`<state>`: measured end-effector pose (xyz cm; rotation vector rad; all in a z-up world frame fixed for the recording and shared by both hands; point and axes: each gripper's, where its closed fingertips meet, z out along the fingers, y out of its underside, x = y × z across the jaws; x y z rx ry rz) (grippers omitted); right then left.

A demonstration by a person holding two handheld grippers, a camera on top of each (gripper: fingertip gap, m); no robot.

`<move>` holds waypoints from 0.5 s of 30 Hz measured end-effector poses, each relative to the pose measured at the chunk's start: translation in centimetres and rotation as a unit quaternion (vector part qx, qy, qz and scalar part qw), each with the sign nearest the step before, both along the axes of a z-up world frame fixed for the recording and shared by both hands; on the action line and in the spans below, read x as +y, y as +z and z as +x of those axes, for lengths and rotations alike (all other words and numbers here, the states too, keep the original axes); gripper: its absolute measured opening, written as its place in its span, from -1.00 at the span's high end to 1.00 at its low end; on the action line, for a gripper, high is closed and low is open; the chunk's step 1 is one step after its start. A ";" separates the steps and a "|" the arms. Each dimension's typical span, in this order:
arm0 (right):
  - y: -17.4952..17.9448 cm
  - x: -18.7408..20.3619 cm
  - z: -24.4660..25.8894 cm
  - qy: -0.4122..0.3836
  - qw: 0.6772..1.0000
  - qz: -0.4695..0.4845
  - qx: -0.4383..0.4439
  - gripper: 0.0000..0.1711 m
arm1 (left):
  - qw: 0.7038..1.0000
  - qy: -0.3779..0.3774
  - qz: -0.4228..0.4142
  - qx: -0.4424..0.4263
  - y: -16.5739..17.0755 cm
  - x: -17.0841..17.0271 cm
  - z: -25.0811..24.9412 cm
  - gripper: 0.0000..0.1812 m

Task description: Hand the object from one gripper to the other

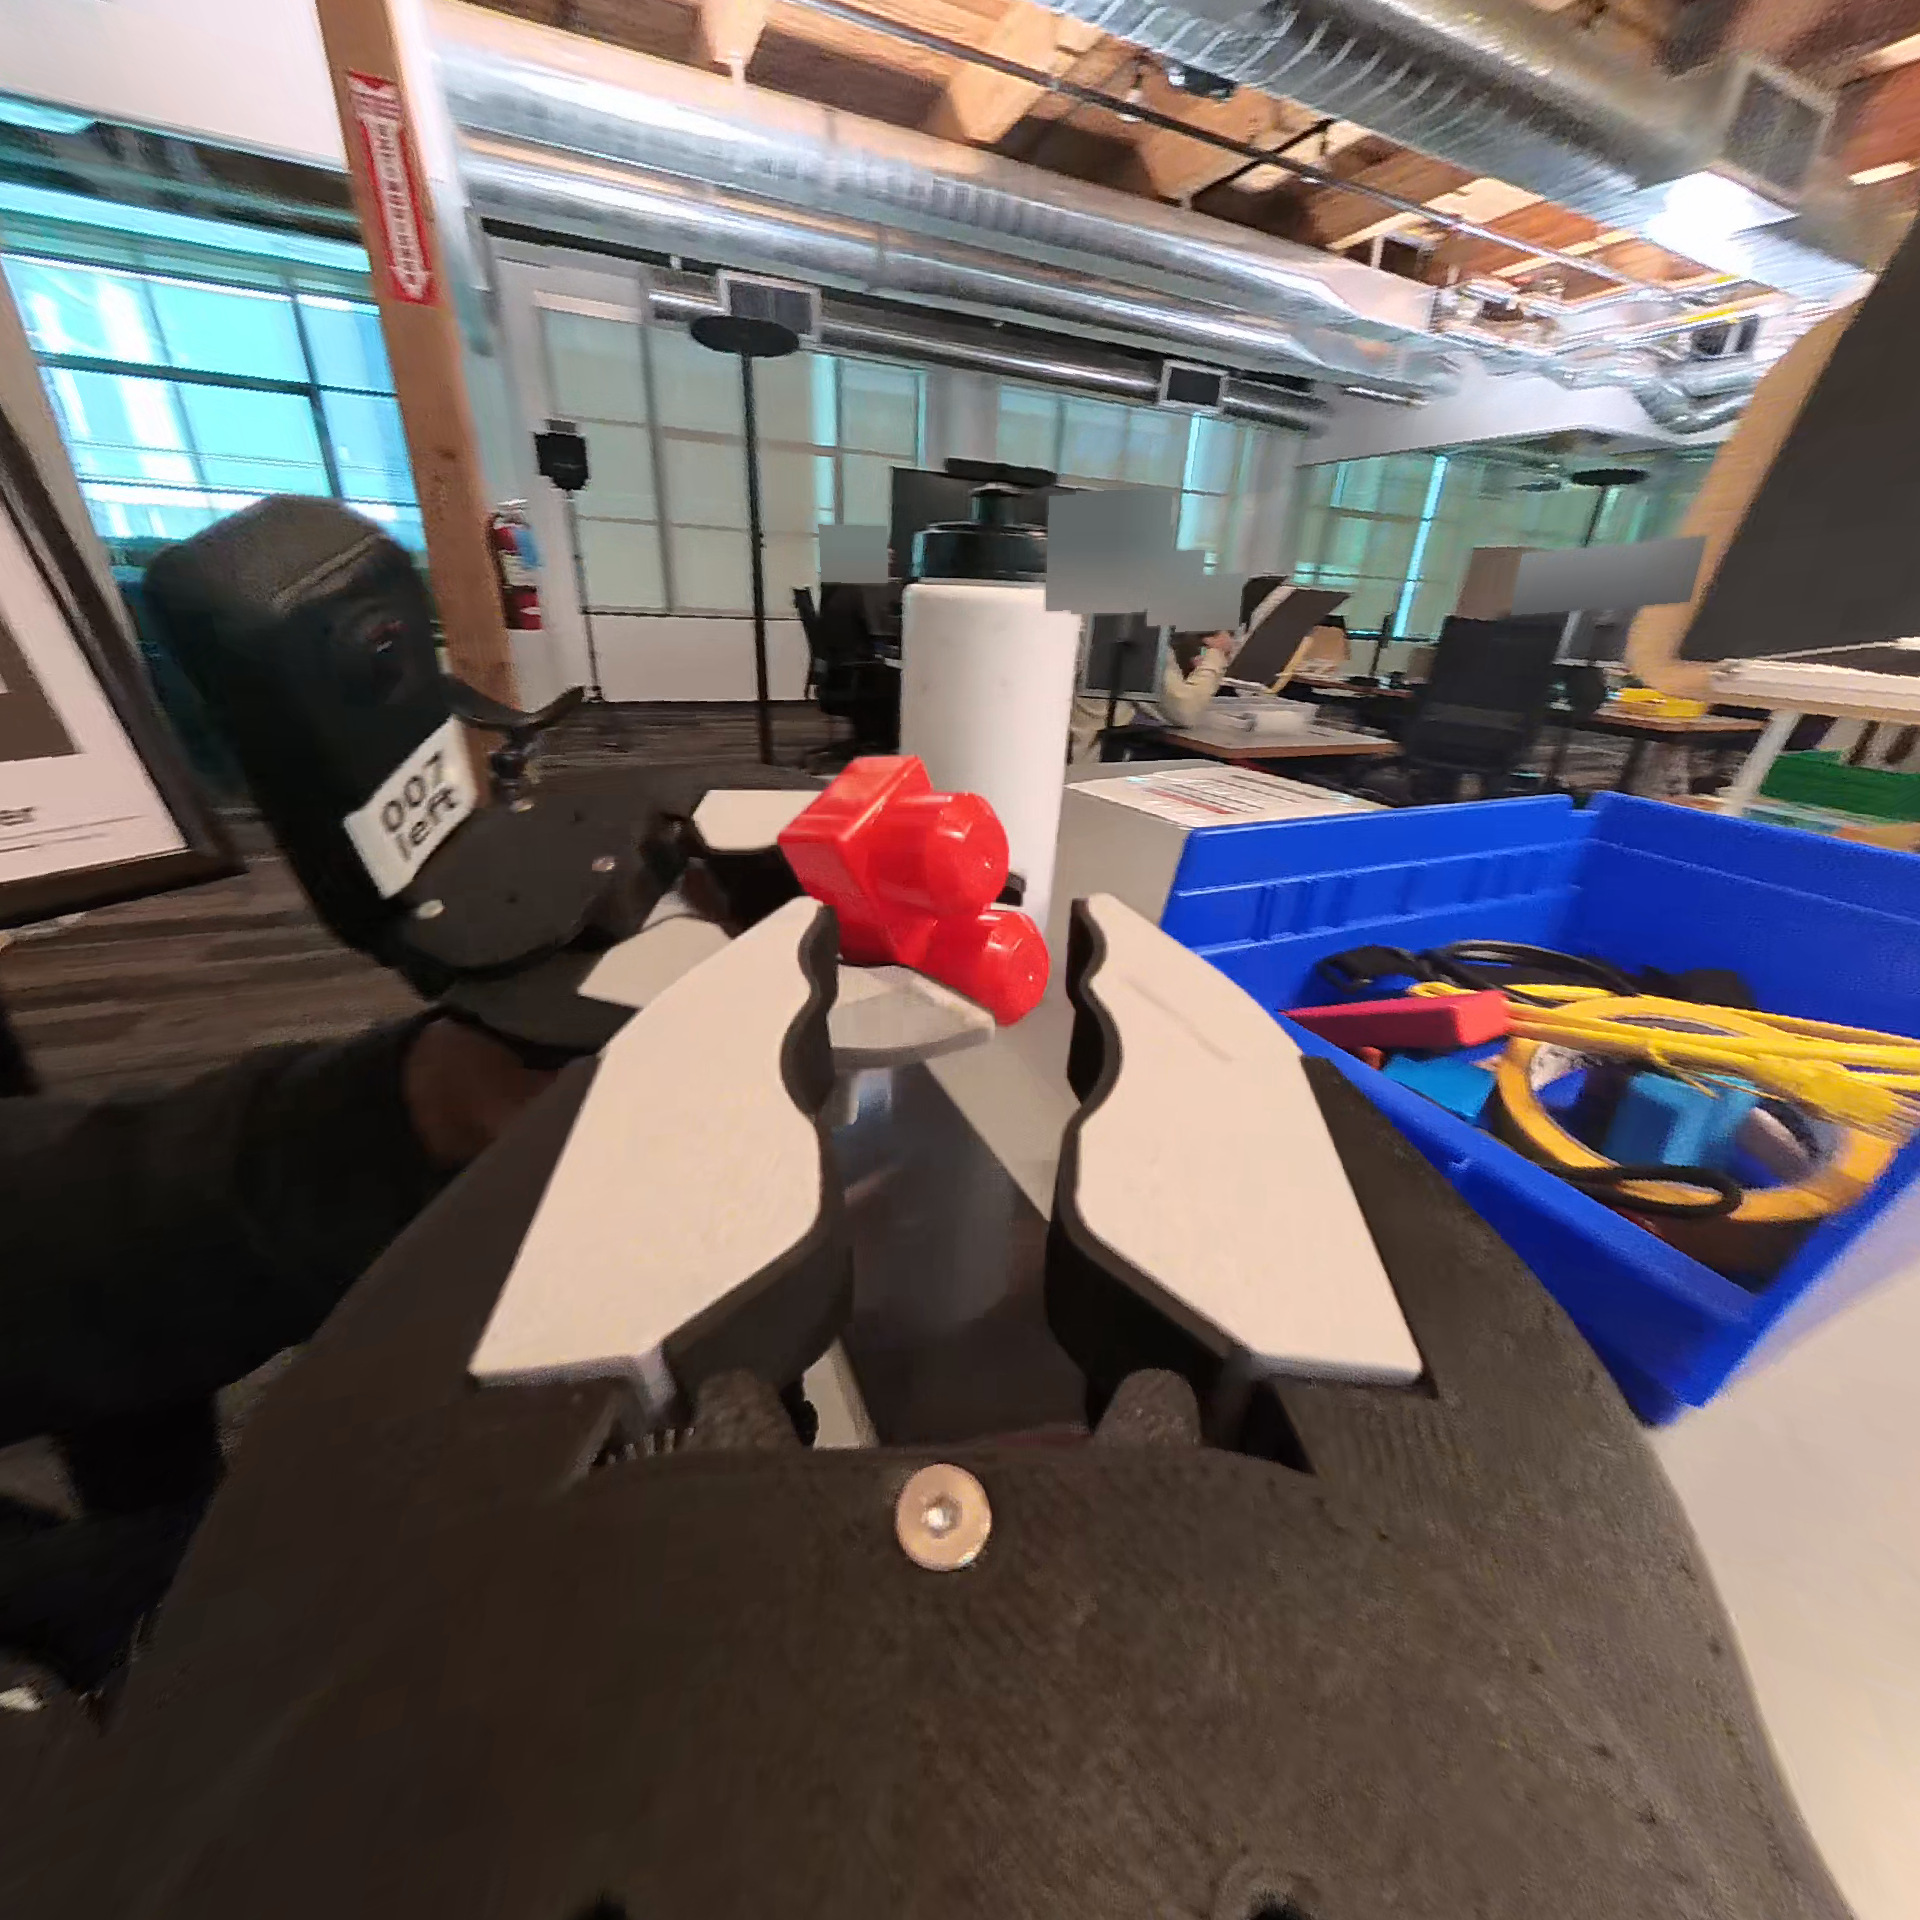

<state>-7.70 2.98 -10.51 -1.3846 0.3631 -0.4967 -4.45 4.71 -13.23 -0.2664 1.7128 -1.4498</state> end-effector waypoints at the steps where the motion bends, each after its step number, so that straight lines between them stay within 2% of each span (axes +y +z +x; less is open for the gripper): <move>1: 0.0 -0.1 0.2 -0.008 1.000 0.000 0.003 0.47 | 1.000 0.023 0.020 -0.006 -0.4 0.0 0.4 0.55; 6: -0.6 0.1 1.1 -0.027 0.999 -0.017 0.024 0.31 | 0.989 0.084 0.125 -0.010 -3.0 -0.6 1.6 0.55; 15: -2.9 1.3 2.0 -0.048 0.992 -0.095 0.072 0.18 | 0.985 0.083 0.149 -0.023 -3.5 -1.0 1.3 0.55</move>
